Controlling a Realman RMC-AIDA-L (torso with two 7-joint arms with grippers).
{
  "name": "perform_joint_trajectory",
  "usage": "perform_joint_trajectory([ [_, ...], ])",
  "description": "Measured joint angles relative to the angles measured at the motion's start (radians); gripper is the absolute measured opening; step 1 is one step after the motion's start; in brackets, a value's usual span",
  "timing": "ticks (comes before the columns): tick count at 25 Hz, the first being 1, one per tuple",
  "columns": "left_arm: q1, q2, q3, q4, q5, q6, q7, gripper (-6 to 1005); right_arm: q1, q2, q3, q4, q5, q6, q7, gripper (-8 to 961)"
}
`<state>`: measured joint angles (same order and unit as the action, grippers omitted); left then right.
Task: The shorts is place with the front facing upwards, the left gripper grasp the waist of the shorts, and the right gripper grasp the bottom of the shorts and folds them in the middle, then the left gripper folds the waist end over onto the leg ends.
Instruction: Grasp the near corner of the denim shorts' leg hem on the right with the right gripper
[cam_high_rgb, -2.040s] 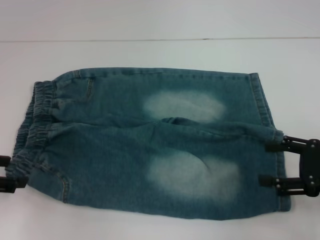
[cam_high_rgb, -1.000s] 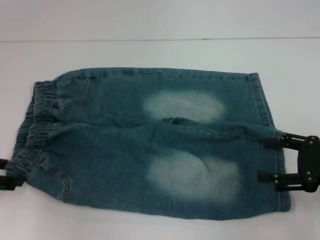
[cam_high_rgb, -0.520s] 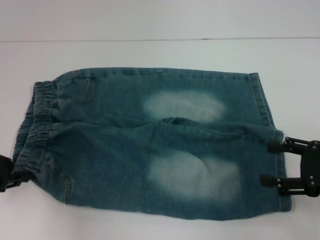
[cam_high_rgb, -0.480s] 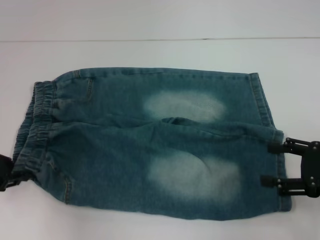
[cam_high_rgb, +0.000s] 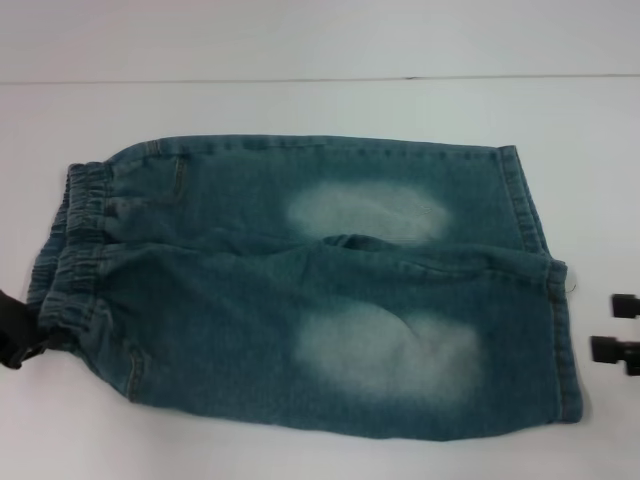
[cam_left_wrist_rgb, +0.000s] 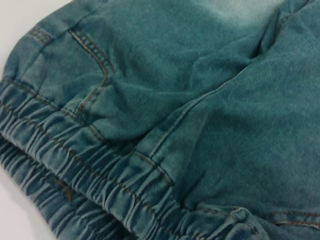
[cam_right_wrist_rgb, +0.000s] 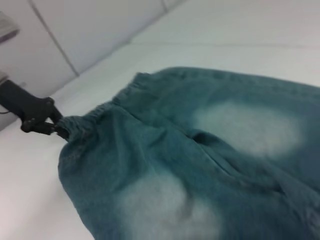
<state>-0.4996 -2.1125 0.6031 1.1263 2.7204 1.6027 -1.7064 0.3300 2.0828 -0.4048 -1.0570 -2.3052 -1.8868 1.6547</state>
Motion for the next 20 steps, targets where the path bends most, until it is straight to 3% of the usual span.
perform_joint_trajectory([
  [2,-0.008,0.001,0.000,-0.002,0.002,0.003,-0.013,49,0.002,-0.006,-0.003,-0.045,-0.017,-0.026,0.085,911],
  [8,-0.011,0.003,0.030,-0.004,0.003,0.012,-0.019,49,0.061,-0.051,-0.039,-0.050,-0.118,-0.093,0.294,910],
  [20,0.008,-0.001,0.051,-0.014,0.004,0.002,-0.019,49,0.138,-0.051,-0.178,0.023,-0.276,-0.078,0.421,909],
])
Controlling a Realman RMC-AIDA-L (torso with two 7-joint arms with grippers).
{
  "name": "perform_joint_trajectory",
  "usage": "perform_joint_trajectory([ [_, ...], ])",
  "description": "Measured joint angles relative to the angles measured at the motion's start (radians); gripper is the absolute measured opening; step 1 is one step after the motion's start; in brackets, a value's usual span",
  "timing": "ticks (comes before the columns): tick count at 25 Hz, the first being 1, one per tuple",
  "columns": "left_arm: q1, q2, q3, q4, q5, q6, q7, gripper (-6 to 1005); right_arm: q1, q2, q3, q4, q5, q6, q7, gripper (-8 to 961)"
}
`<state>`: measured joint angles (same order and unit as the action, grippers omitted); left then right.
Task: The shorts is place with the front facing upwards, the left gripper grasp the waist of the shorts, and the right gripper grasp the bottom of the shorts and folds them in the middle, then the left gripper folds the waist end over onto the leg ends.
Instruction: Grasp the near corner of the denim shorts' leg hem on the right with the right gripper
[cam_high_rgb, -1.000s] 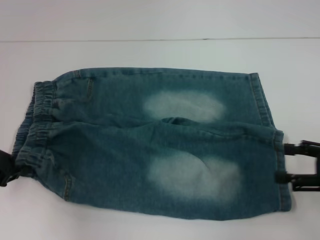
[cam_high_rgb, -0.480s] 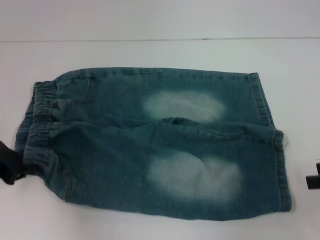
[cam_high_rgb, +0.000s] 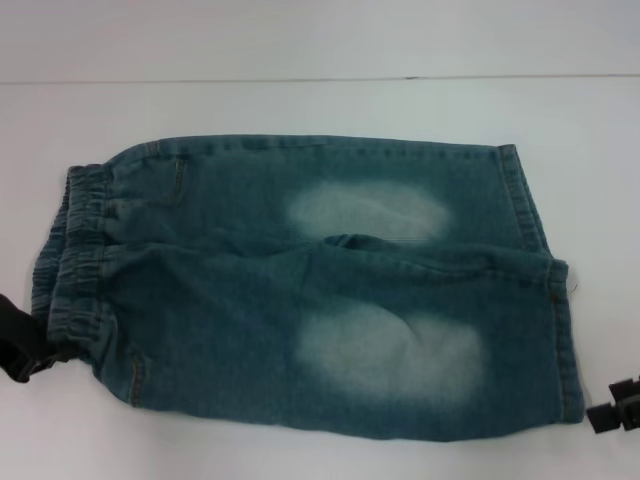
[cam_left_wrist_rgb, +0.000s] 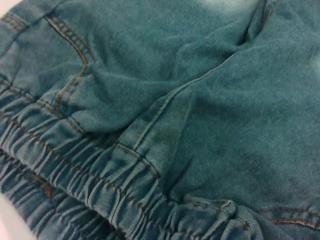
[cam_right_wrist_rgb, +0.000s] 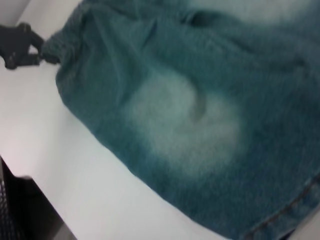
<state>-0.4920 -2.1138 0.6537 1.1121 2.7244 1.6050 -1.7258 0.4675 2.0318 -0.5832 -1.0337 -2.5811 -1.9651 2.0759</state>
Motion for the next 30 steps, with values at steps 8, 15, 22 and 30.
perform_joint_trajectory([
  [8,0.004,-0.002,-0.005,0.000,0.000,-0.003,0.000,49,0.018,0.015,-0.007,0.044,-0.066,0.062,0.005,908],
  [15,0.007,-0.003,-0.008,0.000,0.000,-0.003,0.000,49,0.037,0.006,-0.010,0.160,-0.063,0.119,-0.039,907],
  [22,0.007,-0.003,-0.009,0.007,0.000,0.011,0.000,49,0.039,0.008,0.000,0.174,-0.062,0.129,-0.063,906],
  [30,0.013,-0.002,-0.008,0.021,-0.006,0.032,0.001,49,0.040,0.008,0.002,0.169,-0.038,0.102,-0.069,906],
])
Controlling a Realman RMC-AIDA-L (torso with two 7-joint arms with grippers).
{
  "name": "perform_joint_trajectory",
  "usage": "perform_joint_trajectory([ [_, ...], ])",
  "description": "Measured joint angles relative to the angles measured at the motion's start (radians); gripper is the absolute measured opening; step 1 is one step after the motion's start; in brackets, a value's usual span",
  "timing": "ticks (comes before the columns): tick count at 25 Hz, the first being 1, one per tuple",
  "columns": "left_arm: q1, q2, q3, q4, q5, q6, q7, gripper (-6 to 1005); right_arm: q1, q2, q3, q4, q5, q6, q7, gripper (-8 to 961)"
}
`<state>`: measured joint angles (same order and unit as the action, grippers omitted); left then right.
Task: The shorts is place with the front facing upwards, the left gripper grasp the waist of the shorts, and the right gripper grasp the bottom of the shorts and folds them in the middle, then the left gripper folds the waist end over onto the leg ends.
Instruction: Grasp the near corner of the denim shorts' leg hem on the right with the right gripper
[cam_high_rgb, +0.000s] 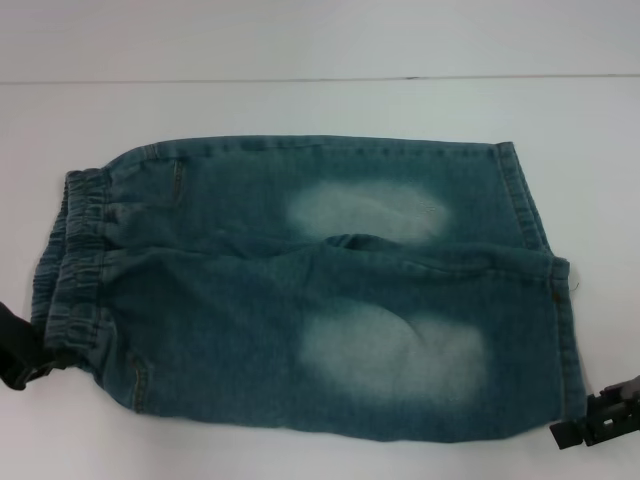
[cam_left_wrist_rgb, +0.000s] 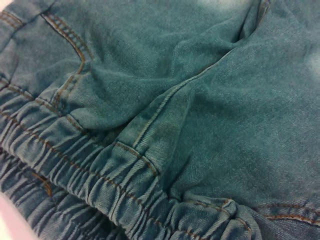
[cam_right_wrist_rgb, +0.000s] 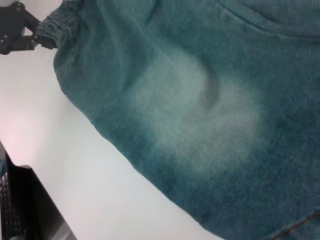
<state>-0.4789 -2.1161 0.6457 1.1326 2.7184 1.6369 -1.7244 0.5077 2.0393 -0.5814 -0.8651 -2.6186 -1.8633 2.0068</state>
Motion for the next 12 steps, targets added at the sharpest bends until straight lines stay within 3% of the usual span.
perform_joint_trajectory([
  [5,0.004,0.001,-0.001,0.007,-0.005,0.010,0.004,49,-0.002,-0.004,0.000,-0.002,0.002,0.013,-0.004,905],
  [12,0.007,0.000,-0.002,0.007,-0.005,0.009,0.004,48,-0.005,-0.006,-0.008,-0.003,-0.004,0.045,-0.007,705],
])
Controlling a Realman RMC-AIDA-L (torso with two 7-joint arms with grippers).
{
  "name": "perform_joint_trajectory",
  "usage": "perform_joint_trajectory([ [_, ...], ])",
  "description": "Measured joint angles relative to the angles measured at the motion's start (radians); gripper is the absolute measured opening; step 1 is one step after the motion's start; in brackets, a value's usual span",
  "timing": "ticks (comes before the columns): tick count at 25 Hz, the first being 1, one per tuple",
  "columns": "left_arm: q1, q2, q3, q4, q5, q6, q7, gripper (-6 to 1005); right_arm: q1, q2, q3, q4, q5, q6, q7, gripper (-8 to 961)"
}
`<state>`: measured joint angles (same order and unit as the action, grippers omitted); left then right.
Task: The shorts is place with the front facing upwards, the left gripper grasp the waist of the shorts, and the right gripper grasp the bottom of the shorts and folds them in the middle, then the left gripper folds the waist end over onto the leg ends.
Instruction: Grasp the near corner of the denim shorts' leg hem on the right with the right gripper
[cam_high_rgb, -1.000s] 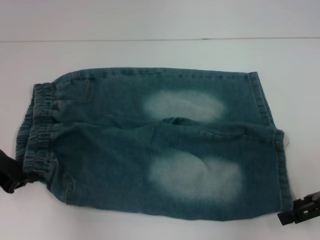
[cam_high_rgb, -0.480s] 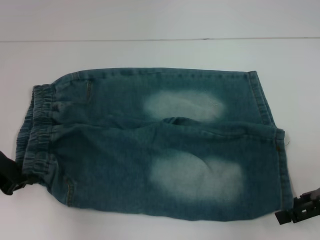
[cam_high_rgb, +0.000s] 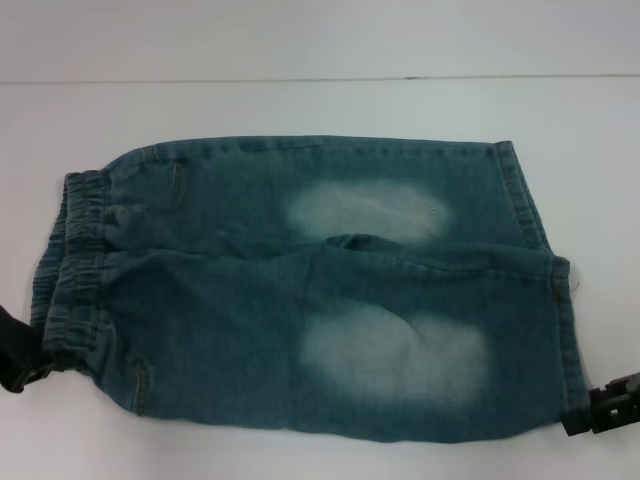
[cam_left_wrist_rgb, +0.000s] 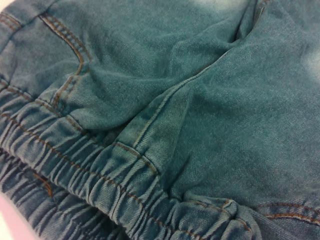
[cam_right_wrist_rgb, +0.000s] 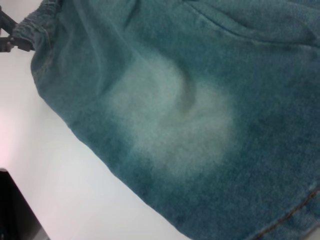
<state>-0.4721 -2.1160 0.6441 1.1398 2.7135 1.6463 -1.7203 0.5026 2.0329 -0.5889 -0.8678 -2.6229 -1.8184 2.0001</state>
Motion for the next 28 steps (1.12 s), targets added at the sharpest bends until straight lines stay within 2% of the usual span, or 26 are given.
perform_joint_trajectory([
  [12,0.000,0.000,0.000,-0.001,0.000,-0.006,0.000,48,0.003,0.005,0.005,0.006,0.004,0.024,-0.018,654],
  [18,0.000,0.002,0.000,-0.002,0.000,-0.005,-0.003,48,0.006,0.012,-0.001,0.007,0.004,0.040,-0.032,425],
  [23,0.000,0.002,-0.002,-0.005,0.000,-0.006,-0.004,48,0.007,0.012,0.003,0.008,0.004,0.041,-0.039,191],
  [28,-0.004,0.003,-0.027,-0.009,-0.016,0.004,-0.003,48,0.001,0.011,0.017,0.002,0.006,0.042,-0.060,22],
])
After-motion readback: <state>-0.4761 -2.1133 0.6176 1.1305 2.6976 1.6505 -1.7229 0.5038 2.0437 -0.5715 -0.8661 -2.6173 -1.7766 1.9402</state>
